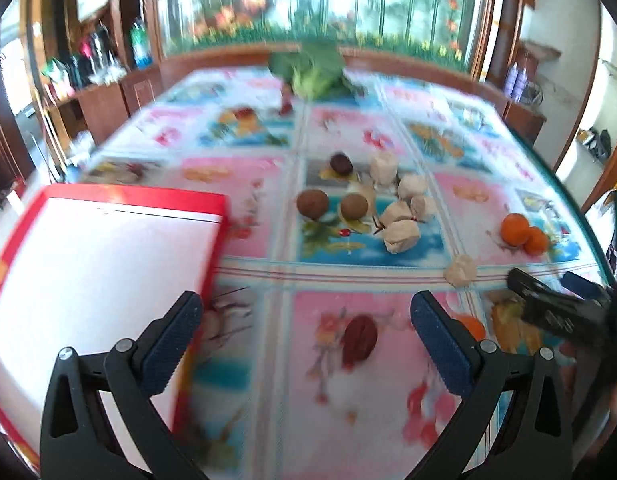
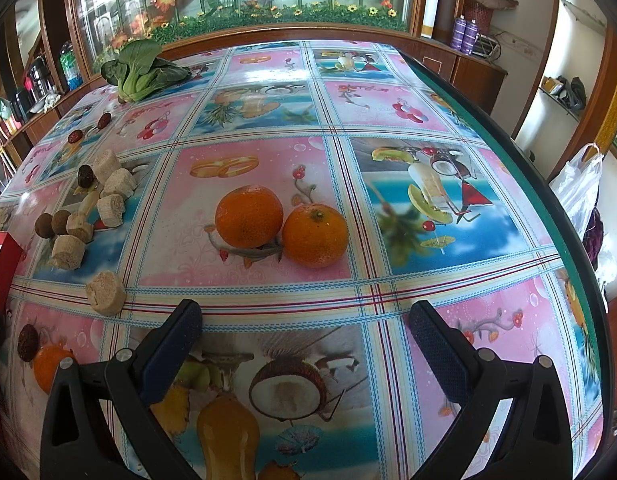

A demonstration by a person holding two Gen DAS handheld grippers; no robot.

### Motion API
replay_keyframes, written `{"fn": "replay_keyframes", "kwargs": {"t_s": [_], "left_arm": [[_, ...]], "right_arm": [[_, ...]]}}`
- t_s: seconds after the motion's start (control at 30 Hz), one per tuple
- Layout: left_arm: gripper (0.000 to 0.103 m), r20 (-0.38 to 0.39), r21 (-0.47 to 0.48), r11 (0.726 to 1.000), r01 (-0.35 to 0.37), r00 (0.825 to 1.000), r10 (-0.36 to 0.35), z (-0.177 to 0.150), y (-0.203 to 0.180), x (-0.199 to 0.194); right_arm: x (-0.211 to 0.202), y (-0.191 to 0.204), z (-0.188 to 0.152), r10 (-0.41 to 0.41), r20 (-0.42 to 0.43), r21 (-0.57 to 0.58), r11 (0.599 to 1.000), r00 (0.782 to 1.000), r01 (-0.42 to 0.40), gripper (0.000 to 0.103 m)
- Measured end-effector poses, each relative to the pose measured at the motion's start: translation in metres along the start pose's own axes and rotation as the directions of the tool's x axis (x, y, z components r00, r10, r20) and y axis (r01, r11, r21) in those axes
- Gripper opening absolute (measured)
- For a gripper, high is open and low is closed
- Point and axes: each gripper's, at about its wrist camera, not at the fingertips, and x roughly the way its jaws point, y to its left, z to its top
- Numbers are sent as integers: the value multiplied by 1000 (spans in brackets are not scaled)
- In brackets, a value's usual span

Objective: Organize fruits
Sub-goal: 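Move both grippers toward the oranges on the tablecloth, then close the right gripper on an orange while the left gripper closes on another orange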

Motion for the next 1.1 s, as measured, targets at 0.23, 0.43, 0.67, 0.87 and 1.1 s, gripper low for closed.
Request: {"fn": "replay_keyframes", "kwargs": {"t_s": [0.23, 0.43, 0.67, 0.87, 1.1], "left_arm": [[103, 120, 75, 995, -73, 991, 63, -29, 1, -32], [103, 86, 158, 987, -15, 996, 2, -26, -21, -34], [103, 85, 206, 978, 42, 994, -61, -23, -37, -41], [103, 82, 217, 974, 66, 993, -86, -15, -47, -37], [103, 75, 268, 957, 114, 988, -138, -12, -71, -24]], "right_arm": [[-21, 2, -3, 134, 52, -30, 991, 990, -133, 102], [-45, -27, 6, 214, 194, 43, 973, 957, -226, 102], [-18, -58, 57, 395, 55, 157, 904, 917, -398, 99], [4, -68, 55, 389, 20, 191, 903, 921, -385, 75], [8, -75, 42, 459, -45, 177, 878, 887, -446, 59]]}}
